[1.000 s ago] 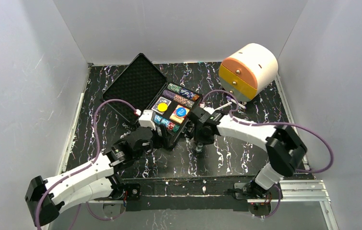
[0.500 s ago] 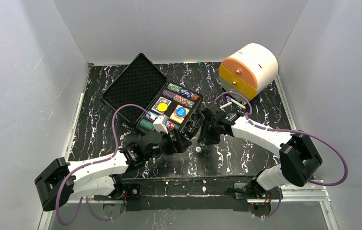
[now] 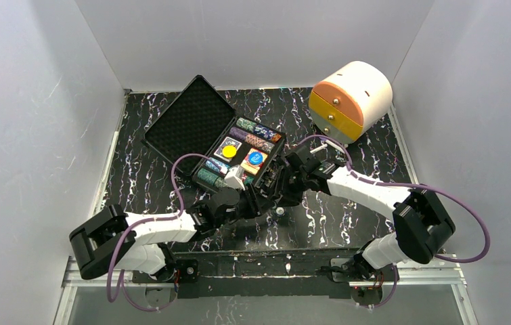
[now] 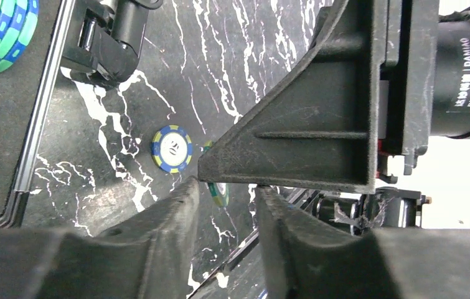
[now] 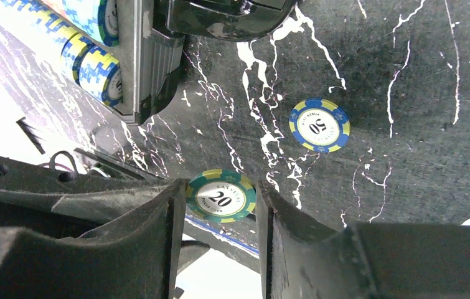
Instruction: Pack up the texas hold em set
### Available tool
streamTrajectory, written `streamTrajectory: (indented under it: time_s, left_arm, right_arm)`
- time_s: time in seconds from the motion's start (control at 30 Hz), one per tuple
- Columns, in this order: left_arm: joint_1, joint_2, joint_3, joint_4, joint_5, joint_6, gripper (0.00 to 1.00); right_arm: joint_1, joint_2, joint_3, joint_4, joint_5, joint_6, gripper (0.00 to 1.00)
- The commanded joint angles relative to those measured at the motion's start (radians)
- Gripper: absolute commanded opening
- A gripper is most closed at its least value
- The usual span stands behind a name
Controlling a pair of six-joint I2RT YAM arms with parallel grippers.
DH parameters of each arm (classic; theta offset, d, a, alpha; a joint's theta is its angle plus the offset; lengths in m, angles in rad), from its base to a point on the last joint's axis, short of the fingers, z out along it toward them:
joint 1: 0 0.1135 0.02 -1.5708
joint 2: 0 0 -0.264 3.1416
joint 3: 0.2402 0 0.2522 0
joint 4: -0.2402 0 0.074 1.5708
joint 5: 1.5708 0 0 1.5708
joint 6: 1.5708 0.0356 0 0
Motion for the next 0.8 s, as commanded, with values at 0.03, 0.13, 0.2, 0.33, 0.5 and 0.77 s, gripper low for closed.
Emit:
streamTrajectory:
  time_s: [0.03, 0.13, 0.2, 0.33, 0.5, 0.77]
  left_arm:
    - [-0.001, -0.016, 0.007, 0.048, -0.126, -0.085, 0.25]
    - [-0.001, -0.001, 0.020, 0.036, -0.107, -0.097, 0.18]
    - [-0.001, 0.017, 0.034, 0.033, -0.083, -0.102, 0.16]
    - [-0.001, 0.033, 0.047, 0.035, -0.056, -0.104, 0.01]
    - [-0.001, -0.016, 0.093, -0.071, -0.094, 0.079, 0.00]
    - [-0.001, -0.033, 0.325, -0.691, -0.313, 0.408, 0.00]
  right_arm:
    - [-0.004, -0.046, -0.011, 0.044, -0.067, 0.027, 0.35]
    - [-0.005, -0.050, -0.017, 0.052, -0.075, 0.031, 0.36]
    - [-0.010, -0.053, -0.023, 0.061, -0.085, 0.037, 0.36]
    - [-0.016, -0.055, -0.026, 0.065, -0.086, 0.034, 0.41]
    - [-0.024, -0.096, -0.007, 0.005, 0.020, -0.024, 0.82]
    - [-0.089, -0.147, -0.039, -0.029, 0.062, -0.052, 0.88]
